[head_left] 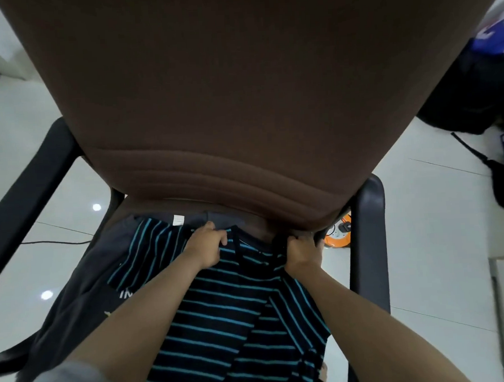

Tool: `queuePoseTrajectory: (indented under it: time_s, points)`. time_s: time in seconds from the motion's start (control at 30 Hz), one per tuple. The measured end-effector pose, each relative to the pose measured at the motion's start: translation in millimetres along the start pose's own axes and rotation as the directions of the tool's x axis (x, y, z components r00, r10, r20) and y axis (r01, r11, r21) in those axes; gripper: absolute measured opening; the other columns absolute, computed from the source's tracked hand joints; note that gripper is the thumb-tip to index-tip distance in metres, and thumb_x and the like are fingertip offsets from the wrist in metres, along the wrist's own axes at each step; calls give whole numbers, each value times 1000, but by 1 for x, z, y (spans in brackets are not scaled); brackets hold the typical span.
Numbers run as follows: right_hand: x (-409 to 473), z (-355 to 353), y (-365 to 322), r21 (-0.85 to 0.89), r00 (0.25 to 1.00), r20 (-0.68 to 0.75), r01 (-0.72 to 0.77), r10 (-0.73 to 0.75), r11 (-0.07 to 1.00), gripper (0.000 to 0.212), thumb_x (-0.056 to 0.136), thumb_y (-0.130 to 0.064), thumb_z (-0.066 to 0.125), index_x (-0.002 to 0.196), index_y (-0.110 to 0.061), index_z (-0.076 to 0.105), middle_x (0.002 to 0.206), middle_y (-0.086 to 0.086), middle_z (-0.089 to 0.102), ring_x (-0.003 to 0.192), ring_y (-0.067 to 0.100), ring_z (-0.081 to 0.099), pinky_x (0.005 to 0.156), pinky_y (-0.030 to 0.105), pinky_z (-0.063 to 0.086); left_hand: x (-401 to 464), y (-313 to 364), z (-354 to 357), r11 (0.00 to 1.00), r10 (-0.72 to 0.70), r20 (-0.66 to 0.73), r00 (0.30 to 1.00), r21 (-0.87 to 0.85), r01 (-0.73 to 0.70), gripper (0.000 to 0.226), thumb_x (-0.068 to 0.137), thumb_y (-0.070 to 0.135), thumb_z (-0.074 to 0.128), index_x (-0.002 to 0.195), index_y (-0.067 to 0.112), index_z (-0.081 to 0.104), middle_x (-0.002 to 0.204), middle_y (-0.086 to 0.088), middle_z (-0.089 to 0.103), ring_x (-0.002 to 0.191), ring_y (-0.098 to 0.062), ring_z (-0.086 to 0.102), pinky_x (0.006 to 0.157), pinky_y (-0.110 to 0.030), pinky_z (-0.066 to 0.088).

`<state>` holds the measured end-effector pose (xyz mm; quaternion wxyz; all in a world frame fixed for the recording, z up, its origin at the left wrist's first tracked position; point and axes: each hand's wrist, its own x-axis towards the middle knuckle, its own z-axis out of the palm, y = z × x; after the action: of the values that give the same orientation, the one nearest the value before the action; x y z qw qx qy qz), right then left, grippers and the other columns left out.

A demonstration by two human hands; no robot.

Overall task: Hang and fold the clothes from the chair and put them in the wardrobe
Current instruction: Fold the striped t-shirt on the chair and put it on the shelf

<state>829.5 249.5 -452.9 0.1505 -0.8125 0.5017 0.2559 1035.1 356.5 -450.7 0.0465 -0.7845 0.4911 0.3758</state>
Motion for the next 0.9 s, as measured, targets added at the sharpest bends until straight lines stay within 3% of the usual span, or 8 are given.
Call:
queuePoseTrajectory:
  time_s: [0.07, 0.23, 0.37, 0.43, 0.57, 0.7, 0.77, 0.9]
  points:
    - [-7, -5, -2, -11, 999, 0, 41, -41, 999, 37, 84, -8, 53, 120, -12, 51, 125, 11, 55, 125, 32, 43, 111, 47, 25, -5, 1, -6, 999, -2, -14, 1000, -40, 1, 23, 91, 7, 52, 104, 25, 56, 144, -12, 31, 90, -25, 57, 81, -35, 48]
    - [-42, -33, -5, 43, 988, 20, 152, -153, 987, 33, 86, -2, 50, 118, -8, 48, 118, 13, 56, 112, 33, 54, 84, 39, 46, -40, 8, -29, 996, -42, -71, 997, -84, 36, 21, 91, 19, 58, 104, 33, 66, 133, 3, 56, 114, -19, 56, 103, -38, 37]
    - [-72, -73, 1, 180, 962, 75, 246, -263, 952, 19, 77, -4, 65, 83, -15, 51, 105, 11, 59, 101, 29, 59, 74, 34, 48, -78, 13, -64, 976, -104, -78, 991, -198, 87, 19, 89, 17, 61, 89, 33, 71, 127, 9, 60, 114, -19, 55, 109, -45, 30]
    - [-91, -97, 5, 259, 946, 94, 278, -311, 925, 32, 70, -10, 79, 69, -20, 49, 94, 3, 58, 90, 20, 57, 71, 29, 47, -101, 16, -86, 977, -109, -100, 989, -197, 88, 23, 88, 14, 61, 82, 34, 71, 119, 12, 63, 117, -18, 52, 110, -46, 26]
    - [-138, -156, 16, 386, 907, 19, 381, -420, 840, 20, 71, -17, 82, 78, -18, 64, 87, -9, 58, 82, 6, 53, 69, 19, 39, -161, 19, -127, 990, -133, -265, 955, -86, 114, 23, 85, 17, 61, 77, 34, 74, 106, 18, 66, 113, -15, 49, 104, -41, 20]
    - [-189, -211, 21, 188, 868, -47, 494, -495, 849, 13, 72, -21, 80, 77, -22, 67, 67, -23, 48, 62, -8, 43, 66, 20, 35, -230, 27, -161, 986, -168, -365, 916, -42, 164, 22, 78, 17, 60, 68, 33, 72, 93, 16, 69, 99, -14, 58, 97, -37, 40]
    - [-218, -232, 21, 102, 836, -101, 547, -539, 831, 12, 72, -23, 79, 78, -24, 69, 66, -22, 49, 68, 0, 48, 68, 23, 38, -267, 32, -170, 984, -180, -390, 903, -83, 160, 24, 76, 14, 60, 63, 32, 70, 93, 11, 71, 92, -14, 62, 86, -35, 51]
    - [-278, -259, 21, 28, 761, -178, 638, -624, 770, 12, 77, -24, 76, 78, -24, 64, 76, -14, 56, 77, 12, 54, 62, 26, 43, -340, 49, -172, 973, -221, -529, 819, -173, 151, 20, 75, 5, 62, 73, 19, 76, 86, 1, 73, 89, -16, 64, 84, -31, 53]
